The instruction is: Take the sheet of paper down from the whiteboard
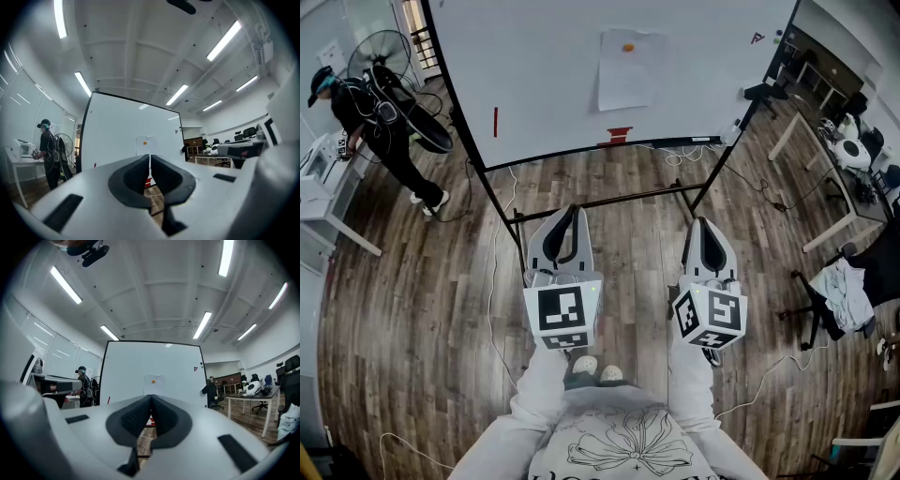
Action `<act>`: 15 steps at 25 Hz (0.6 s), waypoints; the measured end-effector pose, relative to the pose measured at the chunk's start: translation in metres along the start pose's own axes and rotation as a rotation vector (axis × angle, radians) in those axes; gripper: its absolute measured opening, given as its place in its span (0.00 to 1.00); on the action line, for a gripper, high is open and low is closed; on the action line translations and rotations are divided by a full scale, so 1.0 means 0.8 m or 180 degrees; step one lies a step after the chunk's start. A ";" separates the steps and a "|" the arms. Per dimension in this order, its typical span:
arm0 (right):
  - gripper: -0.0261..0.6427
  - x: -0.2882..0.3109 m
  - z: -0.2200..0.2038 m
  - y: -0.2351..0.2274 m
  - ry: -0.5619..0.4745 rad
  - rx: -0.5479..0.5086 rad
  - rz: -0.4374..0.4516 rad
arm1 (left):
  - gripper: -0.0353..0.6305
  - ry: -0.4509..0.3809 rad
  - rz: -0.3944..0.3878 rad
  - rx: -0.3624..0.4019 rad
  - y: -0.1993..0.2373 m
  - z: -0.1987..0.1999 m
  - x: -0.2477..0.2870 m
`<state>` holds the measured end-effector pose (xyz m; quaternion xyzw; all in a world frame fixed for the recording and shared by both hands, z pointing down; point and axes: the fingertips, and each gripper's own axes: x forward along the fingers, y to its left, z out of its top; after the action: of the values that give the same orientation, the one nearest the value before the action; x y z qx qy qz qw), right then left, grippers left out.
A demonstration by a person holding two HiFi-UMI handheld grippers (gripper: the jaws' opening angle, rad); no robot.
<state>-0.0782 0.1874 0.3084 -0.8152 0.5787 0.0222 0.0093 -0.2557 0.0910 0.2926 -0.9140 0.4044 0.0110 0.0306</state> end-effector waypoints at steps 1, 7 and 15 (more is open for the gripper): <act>0.04 0.001 0.000 0.000 0.0000 0.0002 0.0000 | 0.07 0.0003 0.0002 0.0000 0.000 0.000 0.001; 0.04 0.008 0.000 -0.002 -0.0004 0.0022 0.0016 | 0.07 0.0004 0.0015 0.0014 0.002 0.000 0.007; 0.04 0.018 -0.002 -0.019 -0.0013 0.0019 0.0077 | 0.07 0.0010 0.0093 0.0023 -0.011 -0.001 0.022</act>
<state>-0.0588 0.1786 0.3093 -0.8081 0.5885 0.0223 0.0126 -0.2377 0.0839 0.2929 -0.9079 0.4178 0.0086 0.0332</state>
